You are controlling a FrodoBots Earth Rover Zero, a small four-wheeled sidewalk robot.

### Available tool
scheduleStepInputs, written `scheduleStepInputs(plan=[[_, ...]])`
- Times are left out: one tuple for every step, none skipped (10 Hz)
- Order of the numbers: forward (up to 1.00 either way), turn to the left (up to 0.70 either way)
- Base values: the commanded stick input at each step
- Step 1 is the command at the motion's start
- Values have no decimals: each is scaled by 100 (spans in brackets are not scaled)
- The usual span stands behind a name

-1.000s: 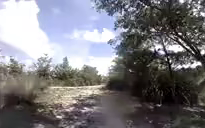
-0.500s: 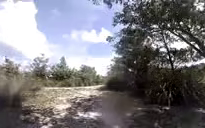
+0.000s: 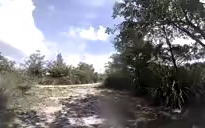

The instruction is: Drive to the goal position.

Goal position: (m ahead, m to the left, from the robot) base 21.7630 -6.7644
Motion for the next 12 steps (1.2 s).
scheduleStepInputs(plan=[[70, 25], [70, 35], [70, 35], [70, 35], [70, 35], [70, 35], [70, 35], [70, 35], [70, 35], [70, 35], [70, 35], [70, 35]])
